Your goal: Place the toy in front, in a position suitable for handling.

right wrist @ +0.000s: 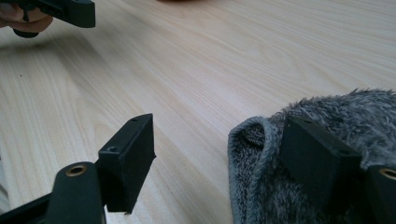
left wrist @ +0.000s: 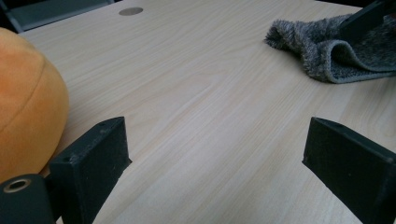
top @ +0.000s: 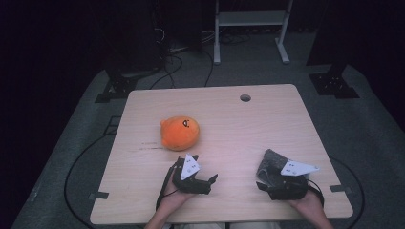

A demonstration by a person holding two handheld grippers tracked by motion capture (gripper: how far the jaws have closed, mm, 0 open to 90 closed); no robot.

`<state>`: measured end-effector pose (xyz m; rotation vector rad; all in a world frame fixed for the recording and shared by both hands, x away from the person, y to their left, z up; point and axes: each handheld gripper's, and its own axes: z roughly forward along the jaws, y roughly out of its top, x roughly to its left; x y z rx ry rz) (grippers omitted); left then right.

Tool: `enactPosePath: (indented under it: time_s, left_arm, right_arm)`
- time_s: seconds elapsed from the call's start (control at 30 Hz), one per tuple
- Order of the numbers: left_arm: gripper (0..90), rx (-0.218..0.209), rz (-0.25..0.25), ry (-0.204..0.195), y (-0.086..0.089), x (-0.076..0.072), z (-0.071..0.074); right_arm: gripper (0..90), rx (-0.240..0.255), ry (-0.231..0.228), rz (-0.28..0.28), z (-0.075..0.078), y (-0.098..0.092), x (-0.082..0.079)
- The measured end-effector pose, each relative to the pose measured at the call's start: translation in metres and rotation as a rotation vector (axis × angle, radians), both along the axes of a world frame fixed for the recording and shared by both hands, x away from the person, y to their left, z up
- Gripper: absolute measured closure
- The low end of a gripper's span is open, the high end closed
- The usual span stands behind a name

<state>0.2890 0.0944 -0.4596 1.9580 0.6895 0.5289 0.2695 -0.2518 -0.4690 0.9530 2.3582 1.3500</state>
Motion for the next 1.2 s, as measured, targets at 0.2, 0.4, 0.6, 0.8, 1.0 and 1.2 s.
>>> enactPosePath:
  time_s: [0.2,0.4,0.6,0.8,1.0,1.2]
  left_arm:
    - [6.0,-0.021,-0.012,-0.029,0.001,0.001,0.012]
    - [6.0,-0.035,0.013,-0.076,0.018,0.009,0.035]
    - [4.9,-0.056,0.069,-0.121,0.038,0.023,0.055]
    - [4.3,-0.078,0.121,-0.149,0.055,0.041,0.066]
    - [4.3,-0.062,0.215,-0.133,0.075,0.062,0.065]
    - [5.1,-0.085,0.284,-0.107,0.088,0.081,0.056]
  right_arm:
    - [25.0,0.011,0.005,0.0,0.0,-0.001,-0.001]
    - [25.0,0.008,0.003,0.002,0.0,0.001,-0.001]
    - [25.0,0.006,0.007,-0.001,0.0,0.002,-0.001]
    - [25.0,0.008,0.004,0.003,0.001,0.001,-0.001]
    - [25.0,0.004,0.003,0.011,0.0,0.003,-0.001]
    - [25.0,0.005,0.003,0.014,0.0,0.003,-0.001]
